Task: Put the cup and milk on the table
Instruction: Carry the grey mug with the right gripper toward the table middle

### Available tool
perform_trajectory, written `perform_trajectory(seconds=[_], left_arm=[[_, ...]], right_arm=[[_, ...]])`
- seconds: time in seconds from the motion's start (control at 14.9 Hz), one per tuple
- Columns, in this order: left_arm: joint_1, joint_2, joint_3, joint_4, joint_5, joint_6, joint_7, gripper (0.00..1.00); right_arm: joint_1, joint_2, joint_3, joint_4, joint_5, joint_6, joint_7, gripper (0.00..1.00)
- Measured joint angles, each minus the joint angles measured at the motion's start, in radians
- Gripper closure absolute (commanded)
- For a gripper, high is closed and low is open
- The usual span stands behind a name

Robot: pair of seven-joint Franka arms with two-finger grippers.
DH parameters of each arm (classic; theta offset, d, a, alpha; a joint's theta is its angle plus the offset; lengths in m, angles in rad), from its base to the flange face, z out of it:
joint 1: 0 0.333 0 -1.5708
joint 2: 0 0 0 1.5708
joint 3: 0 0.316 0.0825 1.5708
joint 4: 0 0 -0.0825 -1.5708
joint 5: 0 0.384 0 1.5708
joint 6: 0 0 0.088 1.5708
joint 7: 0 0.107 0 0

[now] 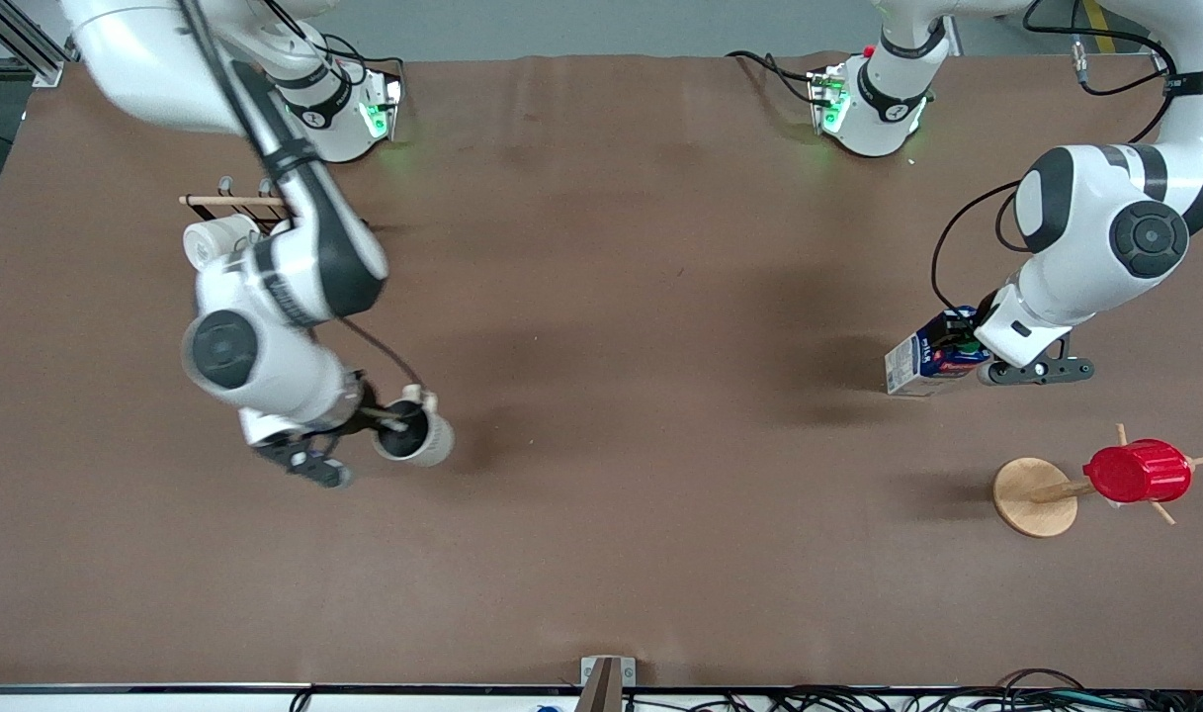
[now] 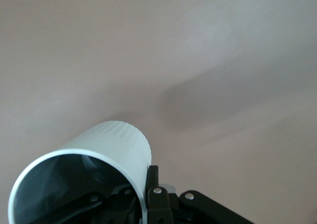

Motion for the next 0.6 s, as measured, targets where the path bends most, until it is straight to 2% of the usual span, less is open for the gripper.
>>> perform_trajectory(seconds=[0.2, 0.34, 0.6], left_arm=[[0.000, 0.000, 0.000, 0.000, 0.000, 0.000, 0.000, 0.61], [0.000, 0.000, 0.000, -0.001, 0.000, 0.001, 0.000, 0.61], [0.000, 0.000, 0.000, -0.002, 0.000, 0.002, 0.000, 0.62]], right_arm=[[0.139, 0.043, 0.002, 0.042, -0.045, 0.027, 0.185, 1.00], [0.210, 0.087, 0.001, 0.059, -0.093, 0.093, 0.307, 1.00], [0.277, 0.177, 0.000, 0.108, -0.119, 0.132, 0.387, 0.99]])
